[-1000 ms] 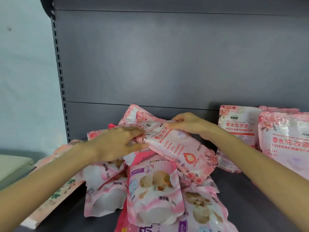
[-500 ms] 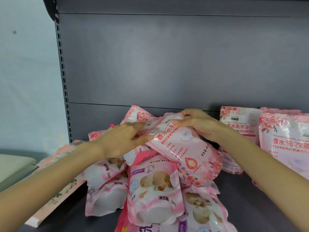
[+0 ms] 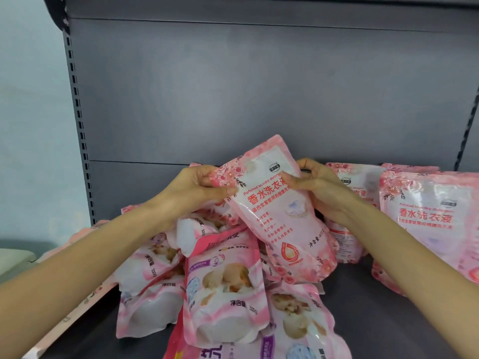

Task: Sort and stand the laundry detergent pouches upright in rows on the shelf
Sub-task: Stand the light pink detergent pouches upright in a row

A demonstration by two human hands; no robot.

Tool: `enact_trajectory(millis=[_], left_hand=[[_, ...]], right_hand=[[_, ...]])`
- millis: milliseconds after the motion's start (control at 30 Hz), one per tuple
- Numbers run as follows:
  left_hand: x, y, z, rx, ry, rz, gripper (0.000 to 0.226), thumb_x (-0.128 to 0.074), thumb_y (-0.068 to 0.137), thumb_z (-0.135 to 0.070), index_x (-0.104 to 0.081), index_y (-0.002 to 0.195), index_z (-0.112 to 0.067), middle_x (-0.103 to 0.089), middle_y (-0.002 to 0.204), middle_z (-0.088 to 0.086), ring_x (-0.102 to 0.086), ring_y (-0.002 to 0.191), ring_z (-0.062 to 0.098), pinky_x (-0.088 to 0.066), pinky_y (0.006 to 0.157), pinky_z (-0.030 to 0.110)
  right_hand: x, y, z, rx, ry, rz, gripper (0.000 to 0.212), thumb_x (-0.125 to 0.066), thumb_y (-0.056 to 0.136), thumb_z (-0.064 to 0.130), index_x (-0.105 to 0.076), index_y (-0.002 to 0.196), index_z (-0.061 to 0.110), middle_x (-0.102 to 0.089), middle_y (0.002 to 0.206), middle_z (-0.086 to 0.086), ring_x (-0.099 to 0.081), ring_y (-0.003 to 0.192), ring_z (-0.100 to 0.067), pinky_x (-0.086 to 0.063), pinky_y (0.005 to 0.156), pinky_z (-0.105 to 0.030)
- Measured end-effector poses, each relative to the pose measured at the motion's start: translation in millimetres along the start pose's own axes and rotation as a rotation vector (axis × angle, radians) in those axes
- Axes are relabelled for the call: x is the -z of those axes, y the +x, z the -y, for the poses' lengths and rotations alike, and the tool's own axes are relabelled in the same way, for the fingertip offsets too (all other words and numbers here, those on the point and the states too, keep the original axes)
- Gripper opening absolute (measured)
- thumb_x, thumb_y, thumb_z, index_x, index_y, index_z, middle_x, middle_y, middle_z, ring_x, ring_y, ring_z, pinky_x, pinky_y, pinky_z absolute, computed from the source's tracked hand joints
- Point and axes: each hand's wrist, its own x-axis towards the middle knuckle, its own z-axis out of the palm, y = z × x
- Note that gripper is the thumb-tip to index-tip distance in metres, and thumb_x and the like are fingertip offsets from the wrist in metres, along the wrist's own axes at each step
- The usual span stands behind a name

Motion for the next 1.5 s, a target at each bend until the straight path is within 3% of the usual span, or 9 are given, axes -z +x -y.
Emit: enact_trajectory(millis=[167,300,367,633,733,967,1167,1400,1500], left_hand=[[-9.5,5.2,-2.1,0.104,-0.298,0.008,0.021,-0.067,0.077,-0.003,-0.068,0.098,-0.008,-0.074,0.089,0.0,-0.07,0.08,0.009,-0.055,0.064,0.018],[-19.1,10.4,-6.9,0.078,-0.405,-0.005,0.035,-0.069,0.069,-0.004,-0.064,0.104,0.002,-0.074,0.093,0.005,-0.071,0.083,0.013,-0.055,0.066,0.018],[-25.9,14.0,-11.0,0.063,-0.427,-0.005,0.031,-0.068,0.072,-0.001,-0.063,0.103,0.004,-0.073,0.092,0.006,-0.071,0.083,0.013,-0.056,0.067,0.019],[-51.9,31.5,-27.6,-0.007,-0.408,0.001,0.016,-0.069,0.074,0.0,-0.067,0.088,-0.007,-0.074,0.086,0.002,-0.071,0.081,0.014,-0.057,0.072,0.022],[-63.7,40.8,-33.9,-0.03,-0.397,0.022,0.016,-0.071,0.071,-0.002,-0.069,0.081,-0.014,-0.074,0.082,-0.001,-0.07,0.083,0.012,-0.056,0.079,0.026],[-90.1,58.8,-43.2,-0.069,-0.372,0.036,0.015,-0.07,0.076,-0.002,-0.067,0.084,-0.014,-0.071,0.077,-0.006,-0.068,0.071,0.004,-0.054,0.061,0.016],[-109.5,72.4,-45.6,-0.101,-0.348,0.041,0.014,-0.072,0.075,-0.003,-0.064,0.075,-0.015,-0.069,0.073,-0.006,-0.067,0.07,0.005,-0.055,0.063,0.018],[-135.5,82.9,-38.1,-0.129,-0.341,0.106,0.012,-0.073,0.075,-0.005,-0.065,0.075,-0.013,-0.07,0.083,0.001,-0.068,0.074,0.008,-0.055,0.065,0.02],[-145.7,87.7,-31.7,-0.116,-0.324,0.127,0.011,-0.073,0.076,-0.005,-0.065,0.078,-0.012,-0.07,0.084,0.002,-0.069,0.074,0.007,-0.055,0.064,0.019]], right_hand=[[8.4,-8.0,8.1,0.028,0.013,0.009,0.03,-0.072,0.064,0.013,-0.06,0.091,0.012,-0.074,0.086,-0.006,-0.071,0.078,-0.019,-0.057,0.065,-0.028],[16.8,-14.9,15.4,0.069,-0.01,-0.034,0.028,-0.071,0.069,0.016,-0.063,0.096,0.013,-0.074,0.086,-0.003,-0.07,0.077,-0.016,-0.057,0.065,-0.025],[22.7,-17.5,22.3,0.094,-0.03,-0.074,0.021,-0.068,0.076,0.012,-0.063,0.096,0.014,-0.074,0.084,0.0,-0.07,0.074,-0.013,-0.055,0.06,-0.023],[49.8,-35.1,36.4,0.117,-0.135,-0.154,0.016,-0.068,0.079,0.009,-0.063,0.091,0.018,-0.074,0.085,-0.001,-0.071,0.077,-0.015,-0.059,0.067,-0.027],[59.4,-46.2,41.7,0.136,-0.149,-0.19,0.019,-0.068,0.078,0.006,-0.063,0.094,0.015,-0.074,0.085,-0.003,-0.071,0.076,-0.017,-0.058,0.063,-0.027],[77.7,-70.6,50.0,0.178,-0.284,-0.253,0.022,-0.069,0.077,0.002,-0.062,0.091,0.018,-0.075,0.08,0.002,-0.071,0.073,-0.013,-0.056,0.059,-0.024],[86.3,-83.8,54.0,0.265,-0.382,-0.35,0.02,-0.069,0.078,0.003,-0.062,0.094,0.012,-0.074,0.075,0.003,-0.07,0.067,-0.012,-0.056,0.06,-0.027],[103.7,-95.4,47.2,0.304,-0.458,-0.473,0.014,-0.071,0.077,0.002,-0.066,0.086,0.011,-0.069,0.06,0.007,-0.064,0.053,-0.008,-0.054,0.054,-0.022],[108.7,-99.4,41.3,0.285,-0.494,-0.511,0.022,-0.071,0.077,0.0,-0.06,0.068,0.018,-0.055,0.042,0.013,-0.05,0.04,-0.003,-0.046,0.046,-0.018]])
